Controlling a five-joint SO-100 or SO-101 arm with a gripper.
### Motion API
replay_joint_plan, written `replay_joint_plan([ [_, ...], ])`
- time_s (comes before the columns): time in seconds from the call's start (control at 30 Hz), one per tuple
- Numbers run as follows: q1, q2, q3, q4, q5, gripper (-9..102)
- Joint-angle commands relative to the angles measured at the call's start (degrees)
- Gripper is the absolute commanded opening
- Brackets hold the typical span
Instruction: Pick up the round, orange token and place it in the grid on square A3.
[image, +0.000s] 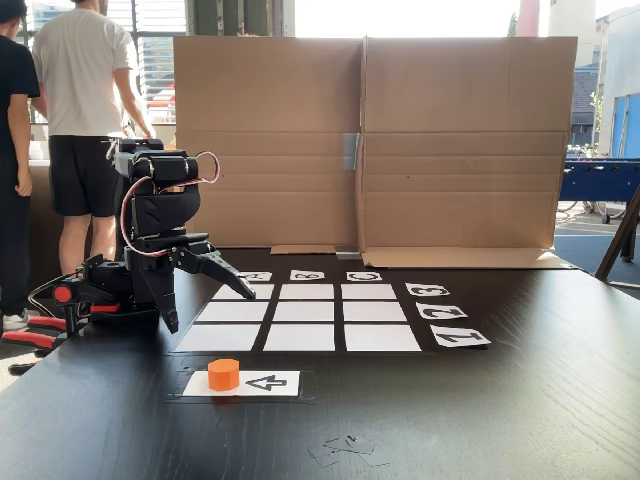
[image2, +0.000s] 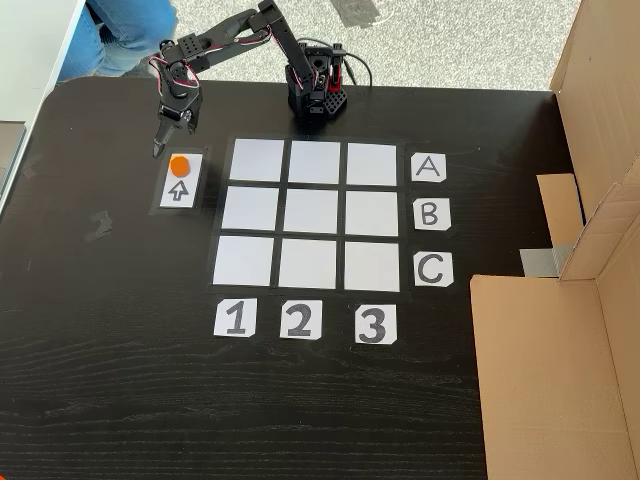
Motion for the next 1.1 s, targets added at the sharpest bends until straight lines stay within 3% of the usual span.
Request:
replay_joint_plan([
  [0.0,-1.05,-1.67,-4.48,-0.53,-0.79,63],
  [0.73,-5.45,-13.54,-15.64,-2.46,-0.79,62],
  [0.83,-5.71,-13.89,-15.56,-4.13,-0.79,25],
  [1.0,-5.98,-14.06,-14.41,-7.73,-3.87,0],
  [1.07,-5.36,-14.41,-14.5,-8.35,-3.52,0],
])
